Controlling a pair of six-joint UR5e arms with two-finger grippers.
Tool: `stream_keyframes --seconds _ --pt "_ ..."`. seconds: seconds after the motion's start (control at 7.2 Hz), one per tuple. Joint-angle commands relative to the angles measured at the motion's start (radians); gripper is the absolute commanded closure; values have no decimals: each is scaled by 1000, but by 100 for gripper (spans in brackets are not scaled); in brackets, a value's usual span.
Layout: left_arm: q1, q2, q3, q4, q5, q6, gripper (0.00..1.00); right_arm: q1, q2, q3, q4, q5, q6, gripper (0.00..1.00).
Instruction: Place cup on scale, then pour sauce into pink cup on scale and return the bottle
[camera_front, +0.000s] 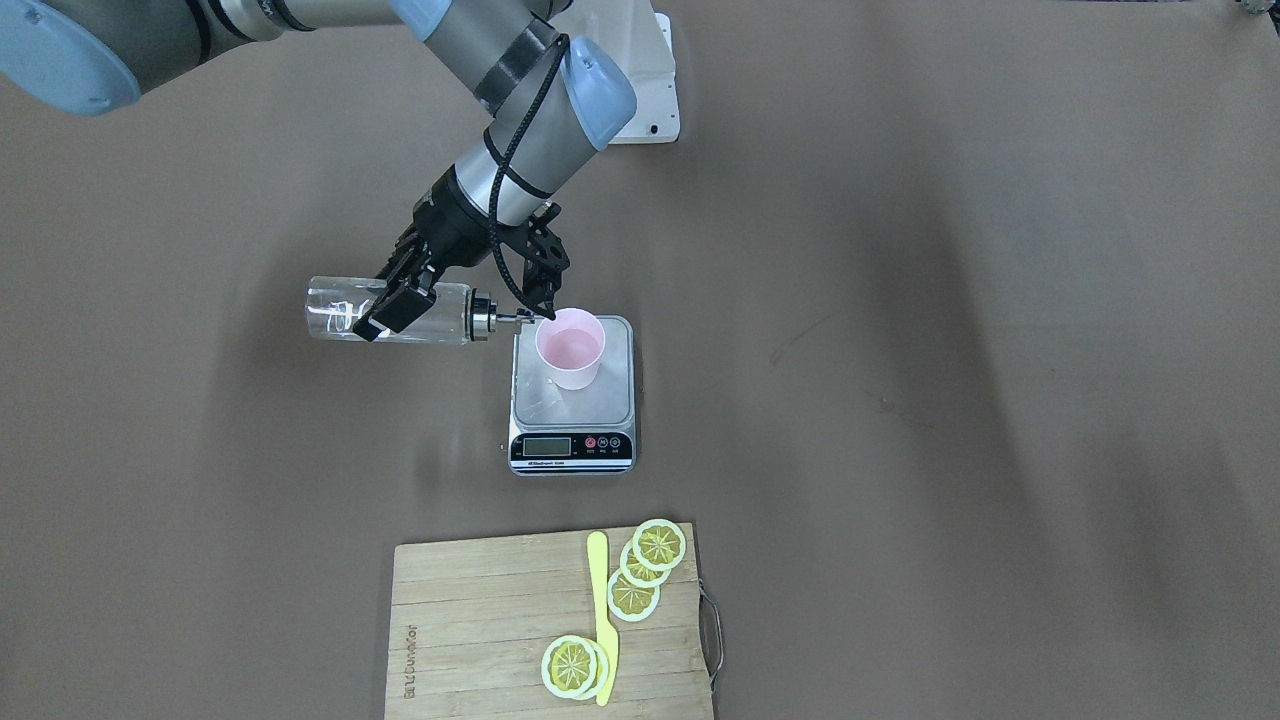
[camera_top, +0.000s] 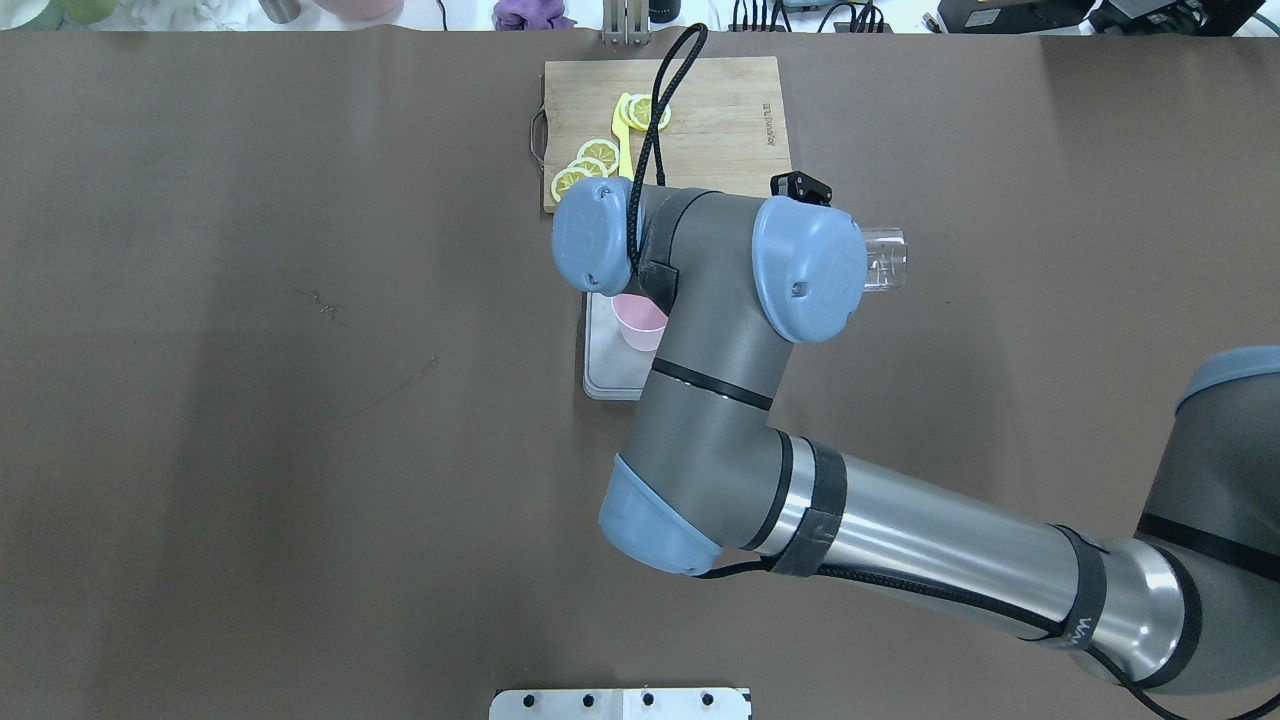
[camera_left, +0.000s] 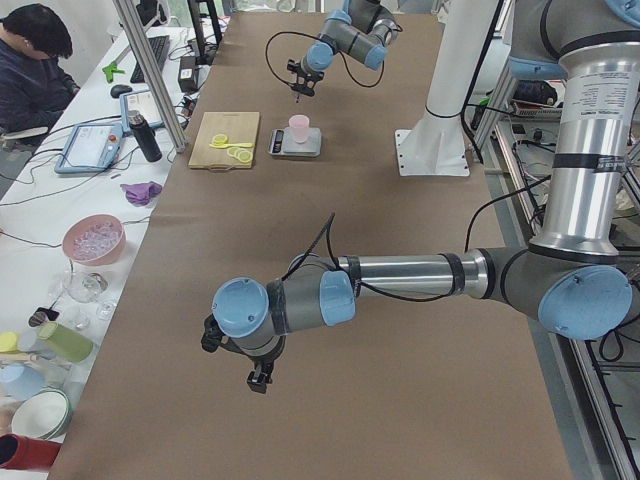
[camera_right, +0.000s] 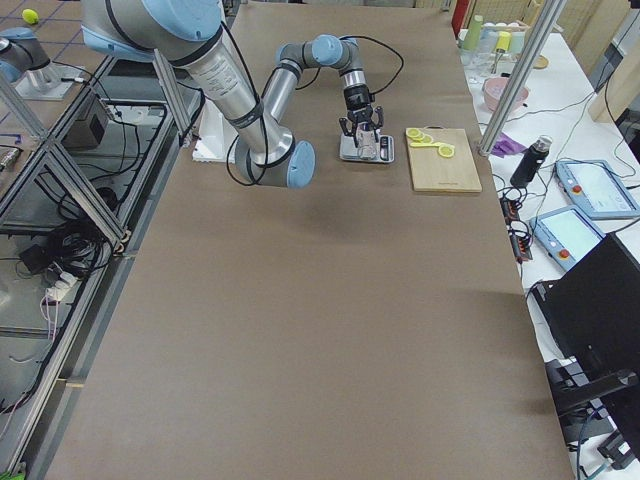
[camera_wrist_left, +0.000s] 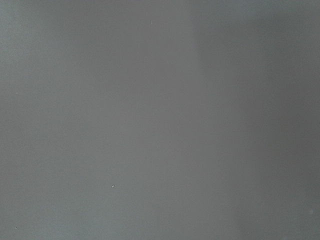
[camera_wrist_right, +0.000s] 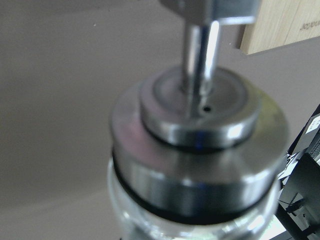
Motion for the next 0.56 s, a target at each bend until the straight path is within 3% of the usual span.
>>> stream_keyframes --seconds 0.0,0.42 --pt "0 0 -1 2 -1 0 2 -1 46 -69 -6 -1 1 100" --pt "0 2 -4 5 1 0 2 -1 44 -71 -20 -2 -1 100"
